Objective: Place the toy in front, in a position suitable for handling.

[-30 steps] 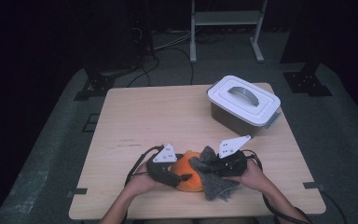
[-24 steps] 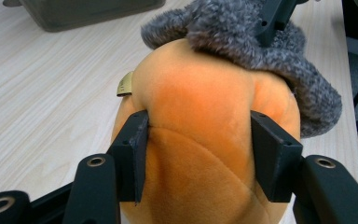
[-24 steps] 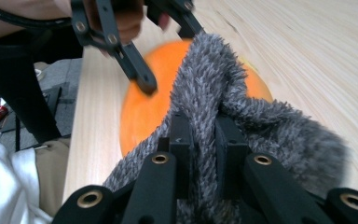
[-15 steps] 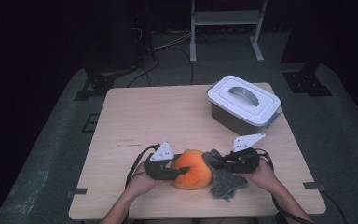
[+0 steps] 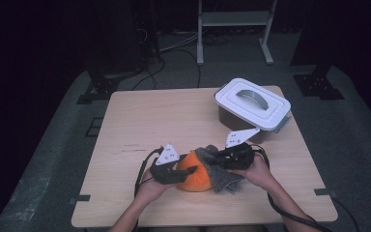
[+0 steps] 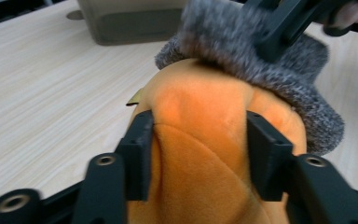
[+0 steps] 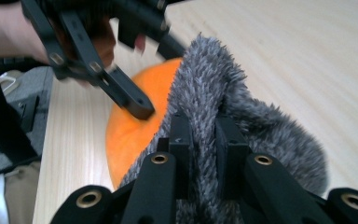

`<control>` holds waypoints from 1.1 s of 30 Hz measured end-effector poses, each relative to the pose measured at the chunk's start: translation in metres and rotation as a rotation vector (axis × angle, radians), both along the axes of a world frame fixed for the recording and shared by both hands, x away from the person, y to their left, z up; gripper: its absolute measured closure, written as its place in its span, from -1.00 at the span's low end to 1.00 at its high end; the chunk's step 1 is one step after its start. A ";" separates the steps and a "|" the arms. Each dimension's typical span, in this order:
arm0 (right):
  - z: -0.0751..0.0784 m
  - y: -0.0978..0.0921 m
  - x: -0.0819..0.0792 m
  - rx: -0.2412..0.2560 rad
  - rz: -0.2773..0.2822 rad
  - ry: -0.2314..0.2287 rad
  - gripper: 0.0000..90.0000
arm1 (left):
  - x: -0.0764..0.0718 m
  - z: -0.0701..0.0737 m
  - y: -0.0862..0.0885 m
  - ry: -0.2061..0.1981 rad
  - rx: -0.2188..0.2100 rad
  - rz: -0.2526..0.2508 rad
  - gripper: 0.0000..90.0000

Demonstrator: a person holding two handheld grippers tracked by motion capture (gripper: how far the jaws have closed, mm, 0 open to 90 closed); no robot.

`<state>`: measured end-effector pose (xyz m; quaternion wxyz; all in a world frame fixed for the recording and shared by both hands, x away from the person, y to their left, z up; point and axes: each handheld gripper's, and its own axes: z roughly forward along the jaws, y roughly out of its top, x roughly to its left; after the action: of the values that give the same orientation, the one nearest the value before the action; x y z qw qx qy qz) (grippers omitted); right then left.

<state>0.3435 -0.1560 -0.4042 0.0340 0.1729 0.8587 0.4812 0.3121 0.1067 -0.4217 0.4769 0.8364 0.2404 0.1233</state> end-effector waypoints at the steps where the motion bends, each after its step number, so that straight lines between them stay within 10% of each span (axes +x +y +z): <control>1: -0.004 0.000 -0.001 -0.001 0.006 0.004 0.75 | 0.000 0.001 0.000 0.002 0.004 -0.012 -0.23; 7: -0.013 -0.006 -0.018 0.008 0.047 -0.011 0.76 | -0.001 0.006 -0.002 -0.008 0.011 -0.078 -0.74; 14: -0.019 -0.022 -0.022 -0.001 0.029 0.004 0.75 | -0.005 0.001 -0.003 -0.015 0.074 -0.123 -0.23; 19: -0.025 -0.037 -0.018 -0.026 -0.050 0.054 0.75 | -0.003 0.000 0.001 0.011 0.068 -0.118 -0.21; 26: -0.005 -0.019 -0.024 0.052 -0.032 0.033 0.75 | -0.003 0.002 0.002 0.013 0.066 -0.113 -0.25; 33: -0.011 -0.003 -0.023 0.005 0.016 0.016 0.76 | 0.001 0.007 0.005 0.017 0.057 -0.137 -0.75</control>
<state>0.3210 -0.1595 -0.4150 0.0230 0.1701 0.8591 0.4822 0.3129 0.1120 -0.4146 0.4580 0.8652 0.1831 0.0901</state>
